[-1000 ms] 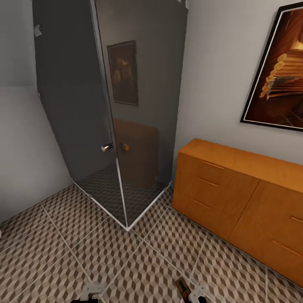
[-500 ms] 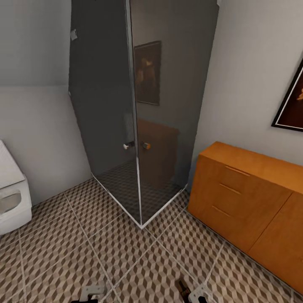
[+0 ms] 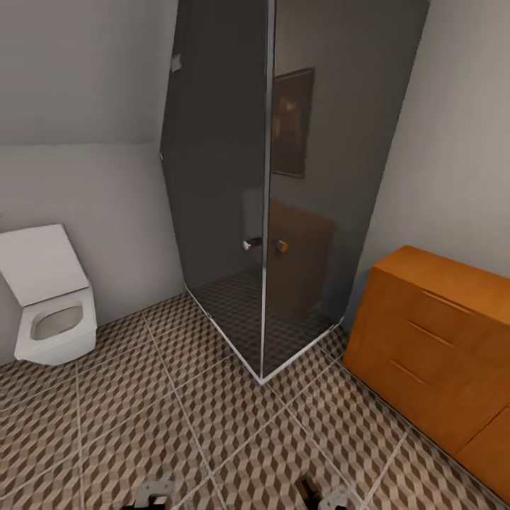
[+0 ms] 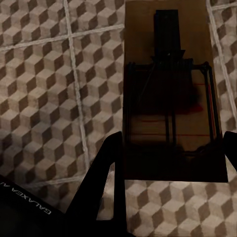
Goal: Take the four mousetraps from the cabinet in the bathroom and place them on the bathroom floor. Make sure all four end up on the same floor surface, and ensure that at least two of them are either under or directly next to the same bathroom sink.
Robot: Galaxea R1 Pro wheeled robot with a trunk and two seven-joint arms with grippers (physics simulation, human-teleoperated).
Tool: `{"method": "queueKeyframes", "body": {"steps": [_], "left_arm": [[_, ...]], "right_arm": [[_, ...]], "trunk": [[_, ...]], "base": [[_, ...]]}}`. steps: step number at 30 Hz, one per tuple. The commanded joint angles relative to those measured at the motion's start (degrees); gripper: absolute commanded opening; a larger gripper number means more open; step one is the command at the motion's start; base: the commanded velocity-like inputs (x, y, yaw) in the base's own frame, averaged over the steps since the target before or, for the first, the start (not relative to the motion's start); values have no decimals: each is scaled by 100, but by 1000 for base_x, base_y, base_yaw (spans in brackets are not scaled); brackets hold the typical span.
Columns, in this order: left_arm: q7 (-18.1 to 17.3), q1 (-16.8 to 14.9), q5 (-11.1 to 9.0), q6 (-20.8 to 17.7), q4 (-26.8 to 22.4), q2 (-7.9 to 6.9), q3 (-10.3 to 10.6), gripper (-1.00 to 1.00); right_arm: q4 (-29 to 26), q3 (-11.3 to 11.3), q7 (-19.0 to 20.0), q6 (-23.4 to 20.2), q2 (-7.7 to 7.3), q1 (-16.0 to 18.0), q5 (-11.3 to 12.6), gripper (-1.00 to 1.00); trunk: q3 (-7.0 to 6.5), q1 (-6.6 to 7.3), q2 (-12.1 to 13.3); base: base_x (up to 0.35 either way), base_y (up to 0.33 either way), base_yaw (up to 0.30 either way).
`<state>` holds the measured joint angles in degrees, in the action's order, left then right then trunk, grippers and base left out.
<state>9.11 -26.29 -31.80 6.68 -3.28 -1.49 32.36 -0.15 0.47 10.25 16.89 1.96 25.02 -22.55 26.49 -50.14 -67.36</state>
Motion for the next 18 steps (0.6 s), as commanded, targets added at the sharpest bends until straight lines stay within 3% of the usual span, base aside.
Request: {"method": "queueKeyframes", "body": {"steps": [1,18], "left_arm": [[12,-5,-46,9,-8,6,50,-100],[41,-2,-28,-17,2,-8,66,-100]], "right_arm": [[45,1,30,7,-7,3,5,-100],[235,3,30,-20,-33,-99,4,-100]], "trunk": [[6,0,-3],[6,0,-3]], "base": [[0,0,292],[0,0,292]]}}
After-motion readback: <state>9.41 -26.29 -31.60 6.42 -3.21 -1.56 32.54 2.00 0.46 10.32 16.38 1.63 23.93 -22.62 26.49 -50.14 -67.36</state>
